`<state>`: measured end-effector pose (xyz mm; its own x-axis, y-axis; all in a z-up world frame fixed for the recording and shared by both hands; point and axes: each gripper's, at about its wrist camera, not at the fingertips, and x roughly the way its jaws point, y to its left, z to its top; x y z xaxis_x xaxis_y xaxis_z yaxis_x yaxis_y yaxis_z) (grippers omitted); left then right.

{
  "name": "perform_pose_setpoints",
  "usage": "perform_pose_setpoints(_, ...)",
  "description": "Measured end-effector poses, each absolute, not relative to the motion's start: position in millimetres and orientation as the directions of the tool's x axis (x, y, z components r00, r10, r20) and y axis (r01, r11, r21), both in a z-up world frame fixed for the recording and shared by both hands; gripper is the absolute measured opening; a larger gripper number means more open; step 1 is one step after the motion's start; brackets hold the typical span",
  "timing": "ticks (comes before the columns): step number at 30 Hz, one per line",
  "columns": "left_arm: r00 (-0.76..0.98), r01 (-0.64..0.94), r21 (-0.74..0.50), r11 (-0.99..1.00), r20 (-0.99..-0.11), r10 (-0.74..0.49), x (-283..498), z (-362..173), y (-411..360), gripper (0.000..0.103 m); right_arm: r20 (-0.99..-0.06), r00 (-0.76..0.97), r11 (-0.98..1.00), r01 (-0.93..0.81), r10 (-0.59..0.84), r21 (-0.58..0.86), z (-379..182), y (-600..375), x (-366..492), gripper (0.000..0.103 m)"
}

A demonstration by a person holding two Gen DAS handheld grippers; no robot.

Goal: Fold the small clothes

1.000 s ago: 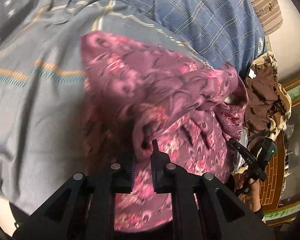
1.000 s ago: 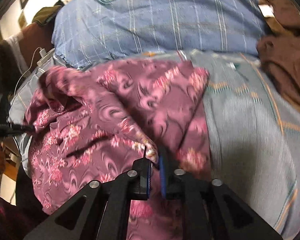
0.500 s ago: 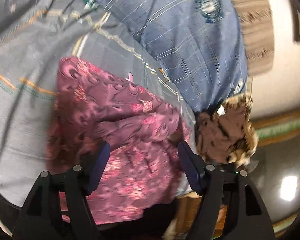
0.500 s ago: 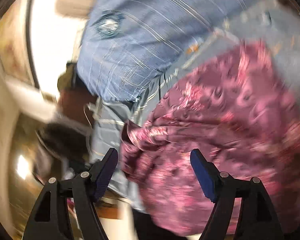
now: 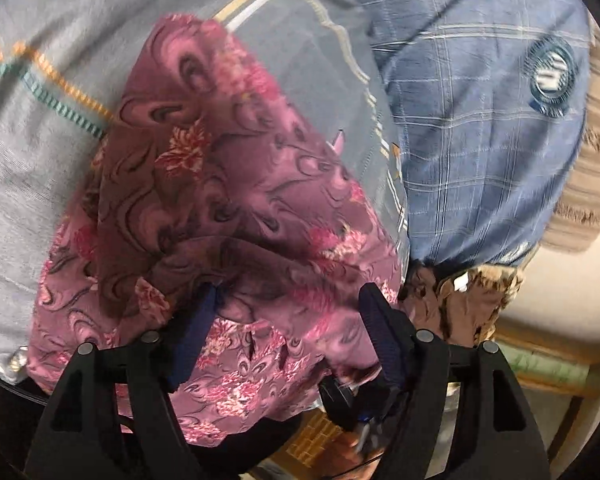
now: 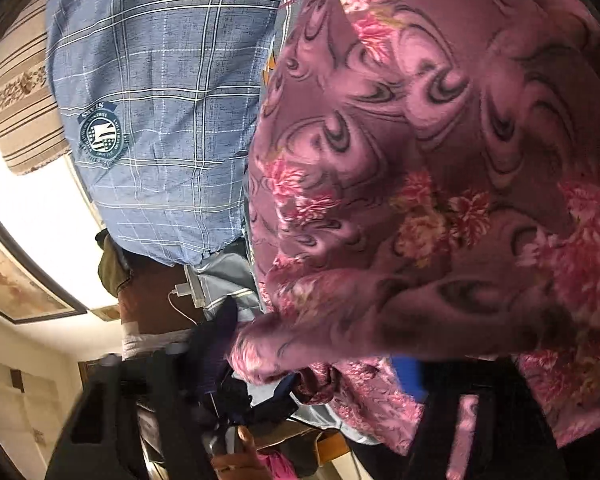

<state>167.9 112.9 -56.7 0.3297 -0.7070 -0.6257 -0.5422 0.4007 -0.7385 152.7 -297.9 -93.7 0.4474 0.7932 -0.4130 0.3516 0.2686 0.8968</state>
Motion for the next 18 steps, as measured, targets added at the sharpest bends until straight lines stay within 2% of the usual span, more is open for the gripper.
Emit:
perform_pose_setpoints(1,0.324,-0.535,-0.738,0.411,-0.629,-0.707,169,-57,111,0.070,-0.400,0.442,0.283,0.308,0.803,0.908,-91,-297,152,0.007)
perform_pose_setpoints(2,0.321,-0.525,-0.734,0.432,-0.640,-0.698,168,-55,110,0.059,-0.400,0.441,0.304,0.274,0.804,0.913,-87,-297,149,0.006)
perform_pose_setpoints(3,0.320,-0.505,-0.733,0.455,-0.648,-0.691,166,-52,108,0.039,-0.399,0.450,0.328,0.230,0.799,0.916,-81,-299,146,0.006)
perform_pose_setpoints(5,0.302,-0.451,-0.736,0.505,-0.658,-0.689,161,-45,101,0.025,-0.391,0.457,0.364,0.151,0.799,0.919,-67,-303,137,0.006)
perform_pose_setpoints(6,0.300,-0.429,-0.736,0.524,-0.663,-0.686,156,-41,98,0.022,-0.388,0.459,0.376,0.122,0.799,0.919,-62,-305,133,0.006)
perform_pose_setpoints(13,0.241,-0.289,-0.736,0.612,-0.675,-0.698,75,-22,77,0.019,-0.395,0.425,0.463,-0.063,0.814,0.884,-30,-330,68,0.005)
perform_pose_setpoints(18,0.177,-0.292,-0.699,0.653,-0.711,-0.681,25,-48,75,0.019,-0.456,0.376,0.496,-0.011,0.806,0.868,-56,-336,30,0.005)
